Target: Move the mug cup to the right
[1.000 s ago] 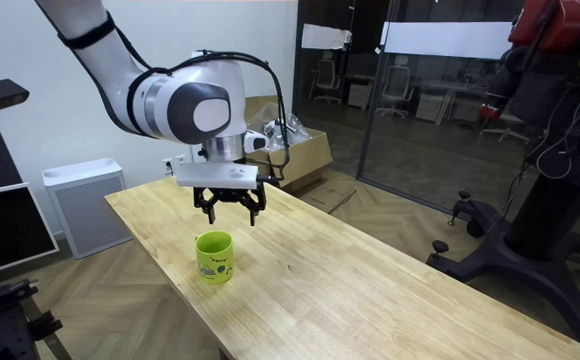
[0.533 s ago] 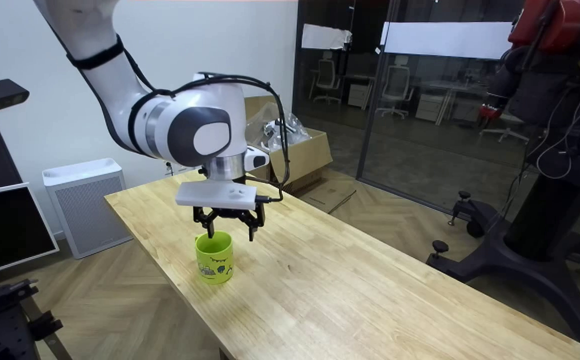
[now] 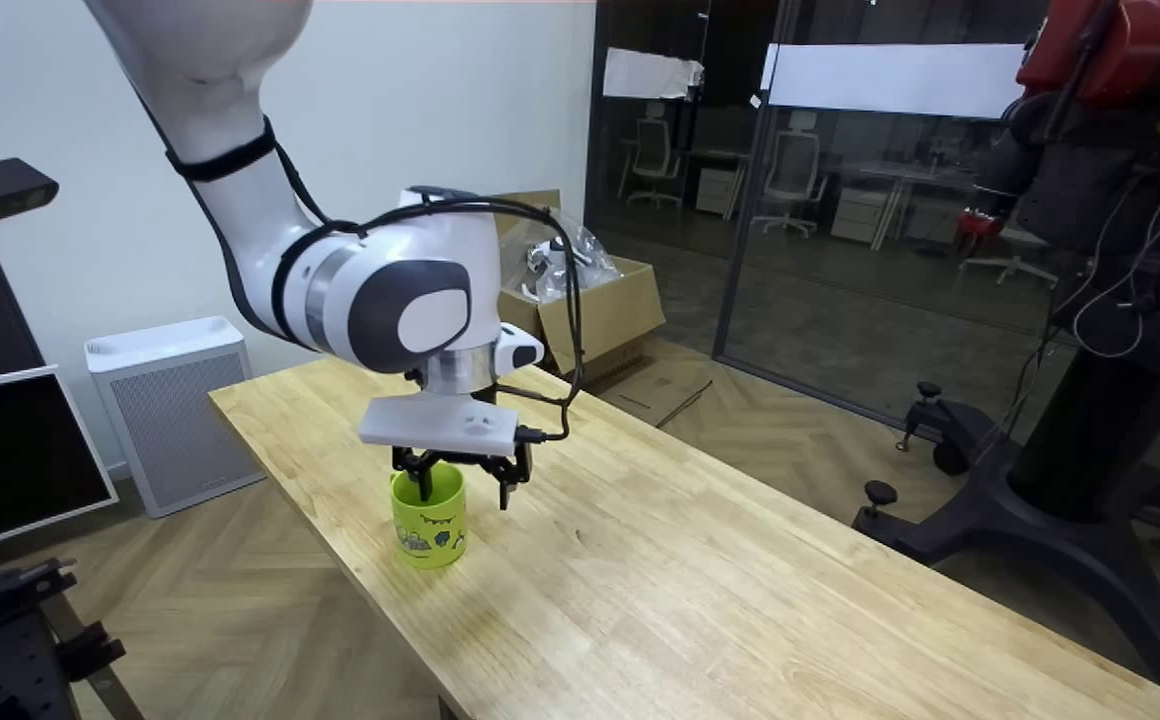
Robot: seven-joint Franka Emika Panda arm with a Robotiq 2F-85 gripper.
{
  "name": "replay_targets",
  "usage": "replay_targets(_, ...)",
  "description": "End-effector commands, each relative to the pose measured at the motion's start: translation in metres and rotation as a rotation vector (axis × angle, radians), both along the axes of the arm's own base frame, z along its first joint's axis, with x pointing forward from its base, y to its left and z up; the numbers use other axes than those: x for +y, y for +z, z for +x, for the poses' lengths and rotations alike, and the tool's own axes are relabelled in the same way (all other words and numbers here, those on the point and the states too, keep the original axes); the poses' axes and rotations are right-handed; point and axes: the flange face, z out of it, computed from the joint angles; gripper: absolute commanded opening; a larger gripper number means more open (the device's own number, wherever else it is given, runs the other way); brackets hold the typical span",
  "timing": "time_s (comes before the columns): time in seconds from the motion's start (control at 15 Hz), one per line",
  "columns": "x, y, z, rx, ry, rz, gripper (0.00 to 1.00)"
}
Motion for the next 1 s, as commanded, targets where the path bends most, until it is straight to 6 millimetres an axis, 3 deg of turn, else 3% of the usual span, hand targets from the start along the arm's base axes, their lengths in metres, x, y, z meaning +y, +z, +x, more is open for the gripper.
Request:
replay_targets(0.0,-0.001,-0.006,0.011,-0.007,0.017,0.001,0.67)
replay_targets(0.6,0.017,-0.014,0.022,-0.009,0.212,-0.021,0.05)
replay_targets(0.8,0.028,-0.014,0.02,0.002,0.334,-0.032,0.0)
replay_targets(0.87,0.023,-0.014,0.015,-0.003,0.266,-0.028,0.1)
replay_targets(0.93,0.025,-0.014,0.015,-0.004,0.292,-0.03,0.1)
